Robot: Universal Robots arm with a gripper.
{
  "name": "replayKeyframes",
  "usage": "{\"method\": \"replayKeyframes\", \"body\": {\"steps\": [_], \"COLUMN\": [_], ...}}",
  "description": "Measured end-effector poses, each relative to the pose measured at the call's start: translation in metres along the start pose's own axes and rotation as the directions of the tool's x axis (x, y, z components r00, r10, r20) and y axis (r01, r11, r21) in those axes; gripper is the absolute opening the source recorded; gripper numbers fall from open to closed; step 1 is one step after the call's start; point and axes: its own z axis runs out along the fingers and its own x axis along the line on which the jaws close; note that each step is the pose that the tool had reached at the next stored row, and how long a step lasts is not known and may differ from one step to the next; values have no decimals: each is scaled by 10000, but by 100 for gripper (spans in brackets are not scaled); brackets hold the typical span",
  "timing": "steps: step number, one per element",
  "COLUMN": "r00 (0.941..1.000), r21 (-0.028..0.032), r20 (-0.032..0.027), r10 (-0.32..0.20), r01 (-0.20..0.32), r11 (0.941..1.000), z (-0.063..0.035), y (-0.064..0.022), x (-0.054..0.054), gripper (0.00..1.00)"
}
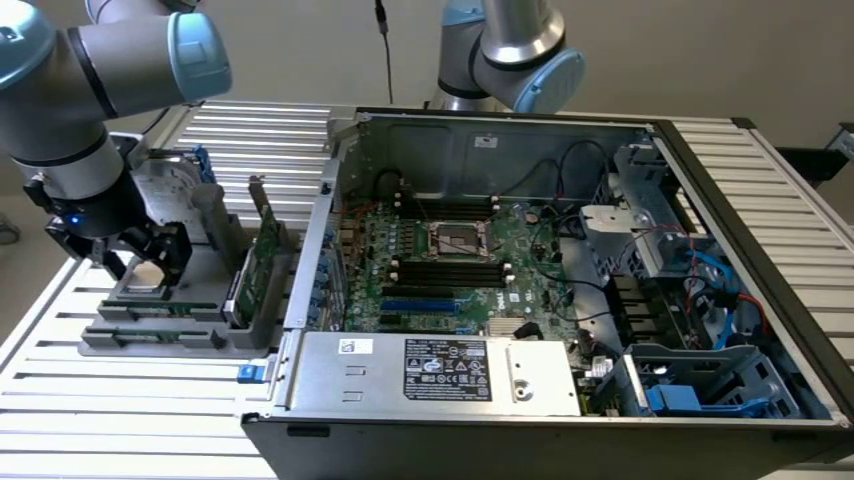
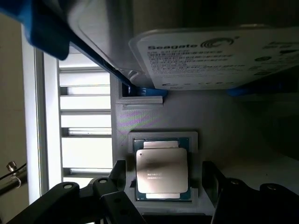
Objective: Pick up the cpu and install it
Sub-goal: 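Pick up the cpu and move it towards the insertion slot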
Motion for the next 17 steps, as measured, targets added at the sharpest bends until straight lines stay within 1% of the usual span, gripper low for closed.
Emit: {"method": "replayKeyframes", "body": {"steps": [9, 10, 11, 13, 14, 17], "r00": [10000, 10000, 10000, 10000, 10000, 10000], "r21": [-4, -4, -5, -5, -5, -5], "r20": [2, 3, 3, 3, 3, 3], "r10": [70, 74, 77, 83, 85, 88], "r01": [-70, -74, -77, -83, -85, -88], "r11": [10000, 10000, 10000, 10000, 10000, 10000], "z": [7, 7, 8, 8, 8, 8], "y": [6, 6, 6, 6, 6, 6], "x": [1, 1, 1, 1, 0, 1], "gripper": [76, 74, 67, 67, 60, 60]}}
